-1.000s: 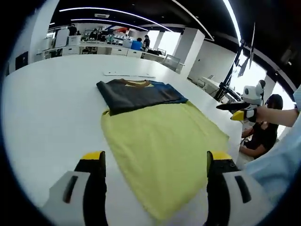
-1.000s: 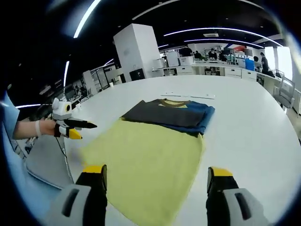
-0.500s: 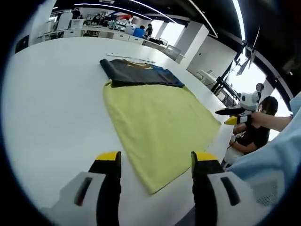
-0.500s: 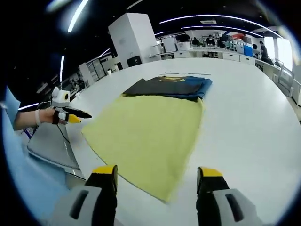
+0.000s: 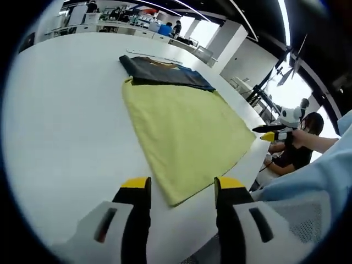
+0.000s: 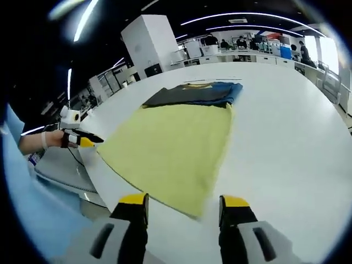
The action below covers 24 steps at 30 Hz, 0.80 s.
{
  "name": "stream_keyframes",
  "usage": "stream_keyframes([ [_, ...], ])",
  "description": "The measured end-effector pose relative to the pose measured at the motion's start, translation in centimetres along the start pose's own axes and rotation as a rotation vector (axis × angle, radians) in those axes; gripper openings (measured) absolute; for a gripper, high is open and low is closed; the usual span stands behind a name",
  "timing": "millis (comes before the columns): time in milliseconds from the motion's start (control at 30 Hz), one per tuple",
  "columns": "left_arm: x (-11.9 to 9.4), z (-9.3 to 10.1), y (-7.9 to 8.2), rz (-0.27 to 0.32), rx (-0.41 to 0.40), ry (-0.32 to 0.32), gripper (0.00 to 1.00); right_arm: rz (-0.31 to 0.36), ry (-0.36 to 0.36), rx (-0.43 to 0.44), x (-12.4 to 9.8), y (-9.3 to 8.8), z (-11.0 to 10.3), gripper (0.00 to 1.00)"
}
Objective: Fold the garment on the visible template until the final outline fits inside the template.
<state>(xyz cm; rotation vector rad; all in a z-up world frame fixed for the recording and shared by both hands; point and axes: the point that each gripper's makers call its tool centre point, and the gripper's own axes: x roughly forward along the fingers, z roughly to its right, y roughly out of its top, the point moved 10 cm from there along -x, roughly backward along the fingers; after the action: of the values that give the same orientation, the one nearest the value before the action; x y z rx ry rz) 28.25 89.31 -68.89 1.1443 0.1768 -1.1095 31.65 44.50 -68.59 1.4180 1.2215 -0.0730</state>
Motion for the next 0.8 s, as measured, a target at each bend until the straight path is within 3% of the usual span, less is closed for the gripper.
stream_keyframes([
  [167, -0.4, -0.4, -0.4, 0.002, -0.080, 0.002, 0.32, 0.008, -0.003, 0.038, -0.1, -0.5, 0.3, 0.44],
  [367, -0.4, -0.6, -1.0, 0.003, -0.107, -0.010, 0.21, 0.005, -0.001, 0.069, -0.1, -1.1, 0.7, 0.39],
  [533, -0.2, -0.9, -1.3, 0.005, -0.140, -0.005, 0.12, 0.021, 0.023, 0.138, 0.1, -1.3, 0.7, 0.28],
  [667, 0.0, -1.3, -1.4, 0.001, -0.119, 0.028, 0.01, 0.017, 0.025, 0.150, 0.6, -1.4, 1.0, 0.13],
  [767, 0.0, -1.3, -1.3, -0.006, -0.167, 0.017, 0.00, 0.019, 0.017, 0.207, 0.9, -1.4, 1.3, 0.00],
  [800, 0.1, -1.3, -1.3, -0.008, -0.162, 0.014, 0.00, 0.021, 0.020, 0.225, 1.0, -1.4, 1.3, 0.00],
])
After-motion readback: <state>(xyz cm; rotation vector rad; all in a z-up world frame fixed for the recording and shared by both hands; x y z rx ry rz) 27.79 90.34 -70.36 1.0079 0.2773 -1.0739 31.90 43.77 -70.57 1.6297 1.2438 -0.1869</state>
